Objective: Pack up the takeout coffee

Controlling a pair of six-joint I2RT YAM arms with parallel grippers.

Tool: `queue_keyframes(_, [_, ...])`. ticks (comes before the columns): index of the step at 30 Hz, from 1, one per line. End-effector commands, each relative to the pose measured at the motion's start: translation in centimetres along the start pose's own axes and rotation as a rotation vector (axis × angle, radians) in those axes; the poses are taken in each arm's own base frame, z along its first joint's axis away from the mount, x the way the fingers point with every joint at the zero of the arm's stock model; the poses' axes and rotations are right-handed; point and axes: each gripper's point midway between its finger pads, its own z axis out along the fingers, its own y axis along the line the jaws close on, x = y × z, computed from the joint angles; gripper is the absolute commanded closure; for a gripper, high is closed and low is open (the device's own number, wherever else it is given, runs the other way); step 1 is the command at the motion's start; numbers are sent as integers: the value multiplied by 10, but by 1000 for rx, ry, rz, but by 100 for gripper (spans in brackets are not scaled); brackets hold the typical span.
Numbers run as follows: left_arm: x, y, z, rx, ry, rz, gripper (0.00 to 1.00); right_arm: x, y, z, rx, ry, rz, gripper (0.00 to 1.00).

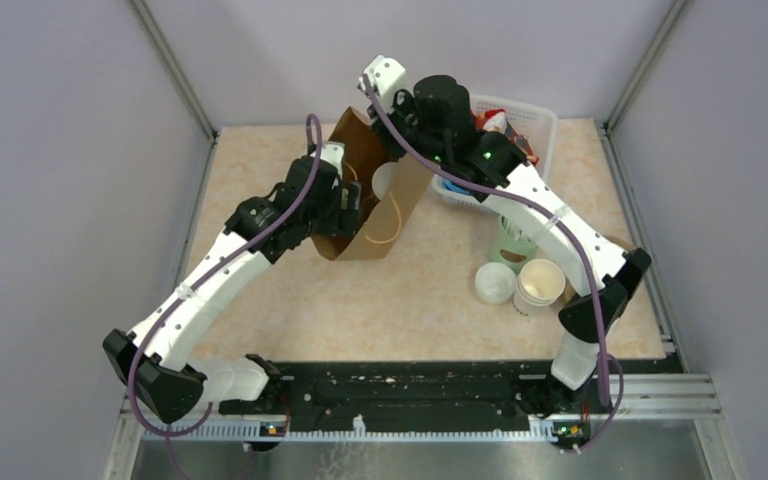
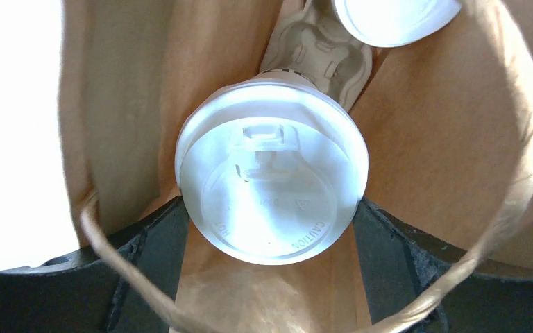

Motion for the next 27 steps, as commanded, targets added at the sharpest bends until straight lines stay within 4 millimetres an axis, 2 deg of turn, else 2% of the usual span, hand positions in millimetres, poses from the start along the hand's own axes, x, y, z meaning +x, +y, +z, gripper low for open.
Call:
queue_keyframes(1, [-24, -7, 1, 34, -93, -6, 53, -15, -12, -17, -22, -60, 98, 100])
queue_keyframes(5, [-26, -19, 7, 93, -119, -1, 53, 0, -13, -15, -31, -28, 123, 100])
queue_keyframes(9, [-24, -22, 18, 101, -135, 20, 52, 6, -24, -16, -23, -30, 170, 100])
queue_keyframes(22, [-18, -31, 54, 93, -66, 71, 52, 0, -29, -14, -45, -25, 173, 100])
queue_keyframes(27, [-28, -30, 58, 73, -67, 81, 54, 6, -37, -12, -60, -12, 242, 100])
